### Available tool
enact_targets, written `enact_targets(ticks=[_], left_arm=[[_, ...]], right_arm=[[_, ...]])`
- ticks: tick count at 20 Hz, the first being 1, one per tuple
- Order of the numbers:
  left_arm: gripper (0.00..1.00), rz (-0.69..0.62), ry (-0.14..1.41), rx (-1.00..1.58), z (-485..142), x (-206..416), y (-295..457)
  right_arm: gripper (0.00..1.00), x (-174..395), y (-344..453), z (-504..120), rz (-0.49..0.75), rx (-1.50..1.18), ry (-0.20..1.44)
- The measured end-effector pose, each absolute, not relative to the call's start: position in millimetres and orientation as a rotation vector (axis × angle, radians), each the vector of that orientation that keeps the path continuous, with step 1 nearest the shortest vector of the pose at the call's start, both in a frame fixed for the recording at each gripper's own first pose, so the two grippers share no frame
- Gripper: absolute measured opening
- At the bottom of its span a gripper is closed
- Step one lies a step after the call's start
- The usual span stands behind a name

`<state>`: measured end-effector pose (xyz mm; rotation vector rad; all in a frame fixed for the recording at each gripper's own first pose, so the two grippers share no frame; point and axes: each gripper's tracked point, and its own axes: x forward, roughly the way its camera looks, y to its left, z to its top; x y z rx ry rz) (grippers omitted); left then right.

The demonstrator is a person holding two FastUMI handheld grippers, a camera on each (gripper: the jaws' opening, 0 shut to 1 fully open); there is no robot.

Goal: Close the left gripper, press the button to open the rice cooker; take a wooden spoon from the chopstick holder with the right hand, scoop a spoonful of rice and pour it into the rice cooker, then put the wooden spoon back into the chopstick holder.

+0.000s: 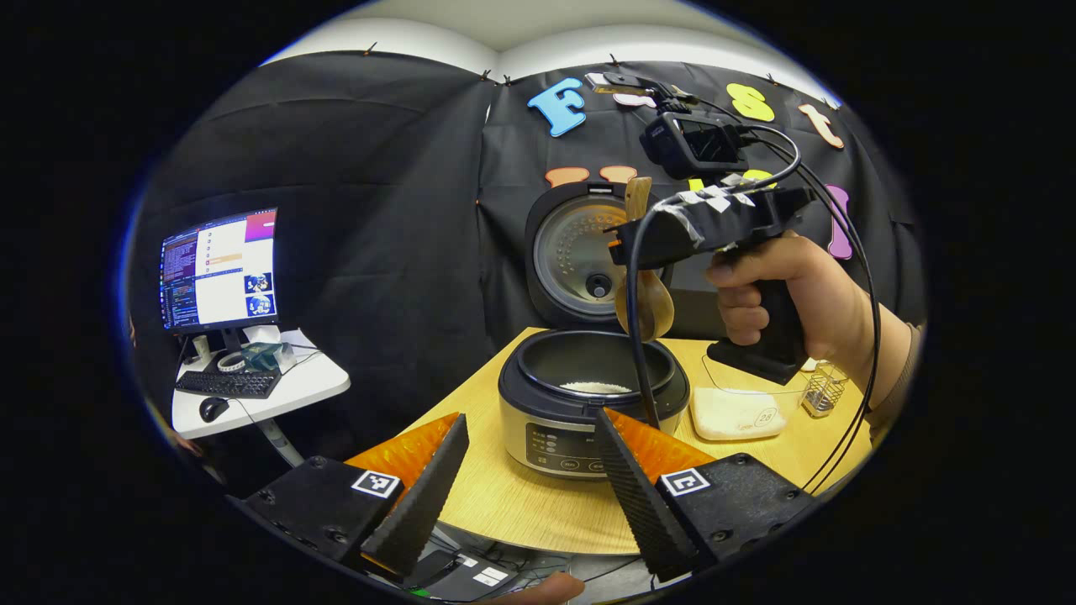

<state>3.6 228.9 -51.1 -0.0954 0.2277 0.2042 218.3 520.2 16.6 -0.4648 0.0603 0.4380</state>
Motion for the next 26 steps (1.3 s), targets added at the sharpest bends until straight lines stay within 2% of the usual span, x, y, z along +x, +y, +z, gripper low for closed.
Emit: enact_targets(ticks=[5,11,20,26], left_arm=[[0.96,0.196,0.226,-0.105,-50,6,224],[0.96,0.189,0.192,-0.112,-37,7,212],[0.96,0.184,0.154,-0.115,-23,8,200],[0.96,0.184,0.156,-0.089,-23,11,193]], right_arm=[[0.01,213,505,28,0.438,-0.433,0.035],[0.0,219,450,50,0.394,-0.318,0.046],[0.02,244,288,80,0.19,-0.211,0.029],[0.02,258,175,77,0.03,-0.137,0.038]])
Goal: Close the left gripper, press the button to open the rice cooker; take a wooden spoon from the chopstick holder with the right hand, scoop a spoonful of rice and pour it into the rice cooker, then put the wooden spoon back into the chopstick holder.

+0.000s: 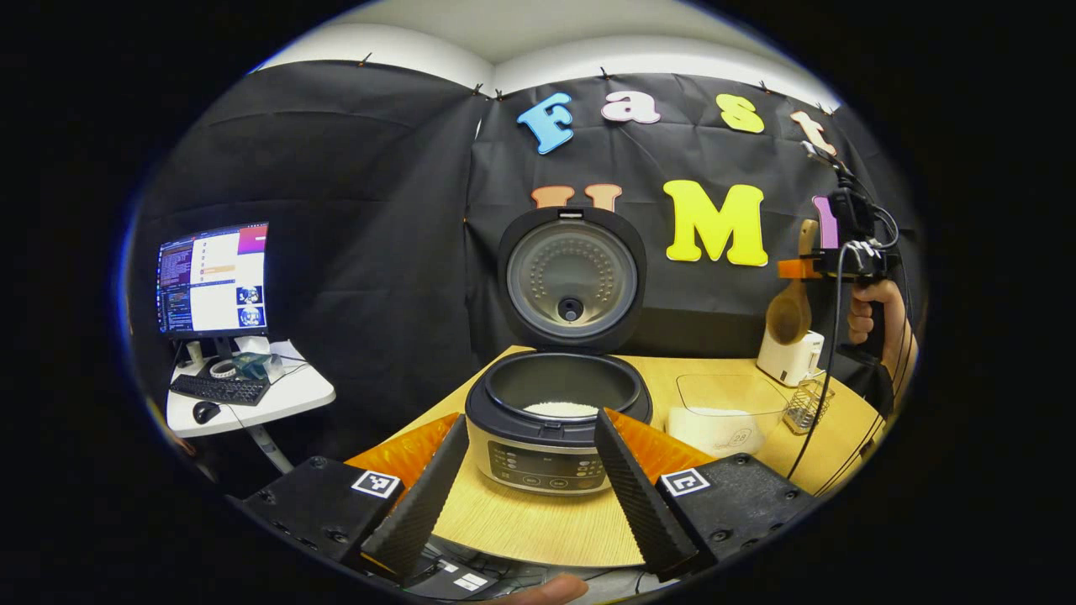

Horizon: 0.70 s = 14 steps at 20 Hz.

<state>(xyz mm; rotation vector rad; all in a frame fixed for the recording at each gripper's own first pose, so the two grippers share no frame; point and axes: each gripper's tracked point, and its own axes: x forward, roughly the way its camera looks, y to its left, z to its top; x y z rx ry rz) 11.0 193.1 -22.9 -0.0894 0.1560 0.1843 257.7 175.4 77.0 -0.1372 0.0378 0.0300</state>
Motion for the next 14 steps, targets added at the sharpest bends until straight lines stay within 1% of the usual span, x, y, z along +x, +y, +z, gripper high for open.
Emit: enact_targets(ticks=[4,6,11,14], left_arm=[[0.96,0.179,0.159,-0.078,-23,13,185],[0.96,0.181,0.163,-0.072,-24,14,184],[0.96,0.172,0.153,-0.07,-19,14,175],[0.96,0.166,0.121,-0.075,-10,11,174]], right_arm=[[0.02,262,115,59,-0.069,-0.175,0.021],[0.02,259,90,38,-0.111,-0.167,0.03],[0.02,267,31,-9,-0.196,-0.081,0.09],[0.04,272,16,-32,-0.211,-0.006,0.16]])
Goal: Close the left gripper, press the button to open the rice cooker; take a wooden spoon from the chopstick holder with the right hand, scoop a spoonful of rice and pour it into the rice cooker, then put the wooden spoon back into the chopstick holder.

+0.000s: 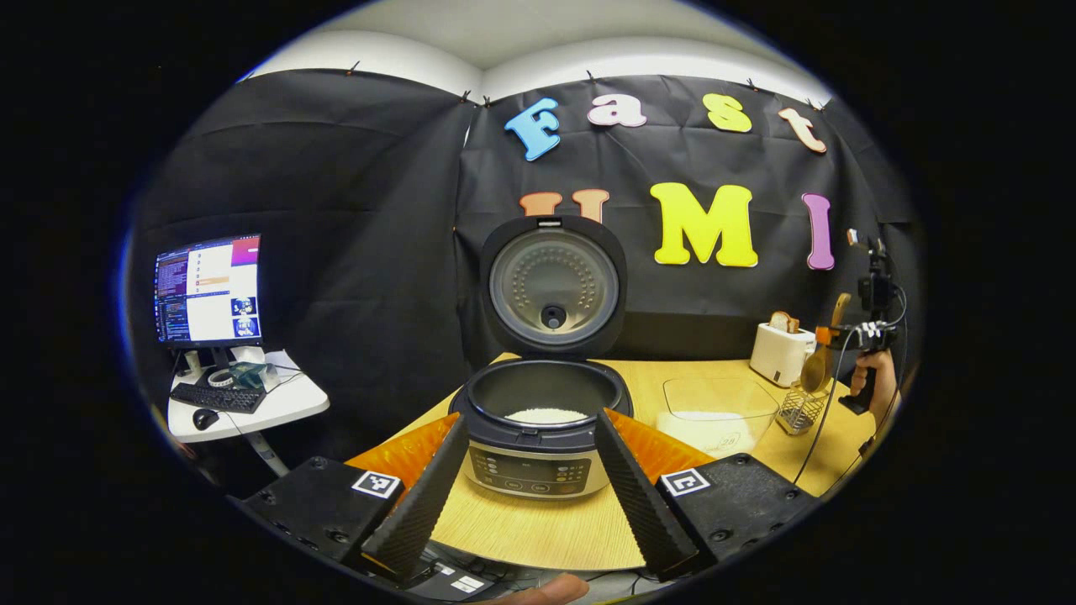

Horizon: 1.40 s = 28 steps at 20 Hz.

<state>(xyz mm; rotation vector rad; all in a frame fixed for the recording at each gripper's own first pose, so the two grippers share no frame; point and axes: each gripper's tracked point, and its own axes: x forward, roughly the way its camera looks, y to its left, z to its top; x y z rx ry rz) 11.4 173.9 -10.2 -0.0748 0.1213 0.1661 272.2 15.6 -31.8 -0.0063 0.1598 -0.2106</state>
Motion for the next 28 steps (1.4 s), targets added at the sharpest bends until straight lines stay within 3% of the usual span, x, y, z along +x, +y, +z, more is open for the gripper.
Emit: enact_targets(ticks=[4,5,7,8,12,15,21,22,25,27,28], left_arm=[[0.96,0.175,0.109,-0.097,-8,10,177],[0.96,0.181,0.11,-0.101,-8,10,179],[0.96,0.184,0.12,-0.108,-10,10,178],[0.96,0.188,0.119,-0.109,-9,10,179],[0.96,0.21,0.102,-0.125,1,9,182],[0.97,0.2,0.091,-0.142,19,10,180],[0.96,0.177,0.016,-0.147,86,31,187],[0.96,0.168,0.013,-0.148,96,37,186],[0.96,0.157,0.0,-0.129,123,56,190],[0.96,0.153,-0.027,-0.118,139,72,195],[0.96,0.144,-0.036,-0.119,146,82,195]], right_arm=[[0.05,273,11,-52,-0.183,0.085,0.22],[0.11,271,13,-51,-0.168,0.092,0.22],[0.41,268,8,-40,-0.181,0.08,0.2],[0.49,266,2,-34,-0.199,0.062,0.187],[0.96,245,1,-17,-0.207,-0.009,0.167],[0.98,221,6,-10,-0.191,-0.019,0.153],[0.92,167,20,-10,-0.131,0.019,0.117],[0.96,160,21,-11,-0.126,0.021,0.11],[0.92,144,23,-12,-0.1,0.033,0.092],[0.96,133,22,-13,-0.08,0.04,0.081],[0.92,129,21,-14,-0.072,0.043,0.077]])
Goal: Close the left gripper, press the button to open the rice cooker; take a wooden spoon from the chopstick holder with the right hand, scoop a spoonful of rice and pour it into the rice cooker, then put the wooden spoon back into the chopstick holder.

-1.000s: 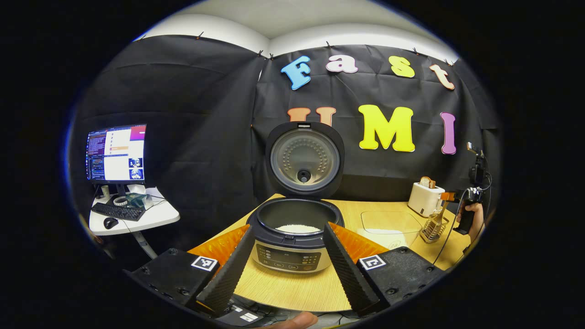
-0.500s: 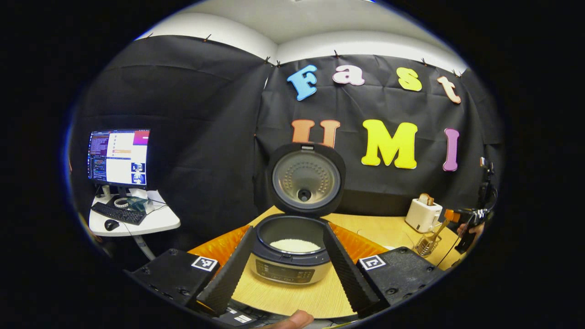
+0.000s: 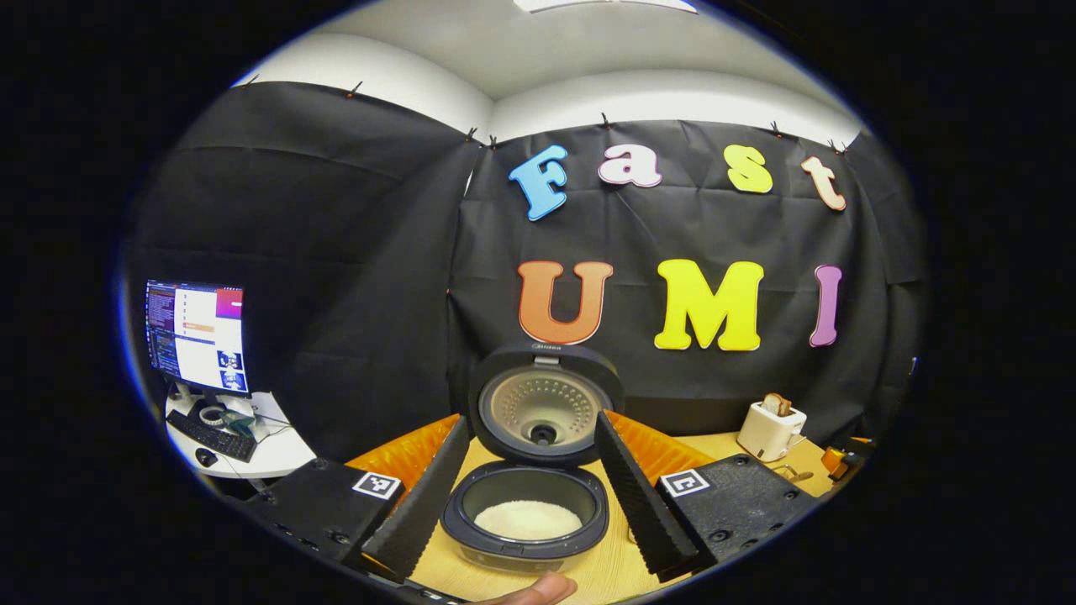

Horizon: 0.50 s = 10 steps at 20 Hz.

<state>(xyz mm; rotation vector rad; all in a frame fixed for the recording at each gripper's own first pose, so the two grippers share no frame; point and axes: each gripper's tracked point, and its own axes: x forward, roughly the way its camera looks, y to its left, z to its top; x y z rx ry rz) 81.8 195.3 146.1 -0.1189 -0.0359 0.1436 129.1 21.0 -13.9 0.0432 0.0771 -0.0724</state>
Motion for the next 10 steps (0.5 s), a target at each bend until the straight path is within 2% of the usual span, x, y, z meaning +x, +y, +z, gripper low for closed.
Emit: enact_targets(ticks=[1,2,3,6,7,8,10], left_arm=[[0.96,0.135,-0.037,-0.119,152,90,194],[0.96,0.131,-0.047,-0.12,159,100,195],[0.96,0.131,-0.058,-0.117,166,110,196],[0.96,0.126,-0.121,-0.078,194,148,200],[0.96,0.115,-0.143,-0.066,202,163,200],[0.95,0.109,-0.161,-0.054,209,178,200],[0.96,0.099,-0.189,-0.044,215,210,201]], right_arm=[[0.92,125,20,-16,-0.067,0.046,0.072],[0.96,123,19,-17,-0.063,0.043,0.066],[0.92,121,18,-18,-0.06,0.035,0.062],[0.9,116,10,-24,-0.064,0.019,0.059],[0.96,115,10,-26,-0.057,0.019,0.06],[0.91,114,10,-28,-0.049,0.018,0.062],[0.91,115,5,-31,-0.046,0.015,0.062]])
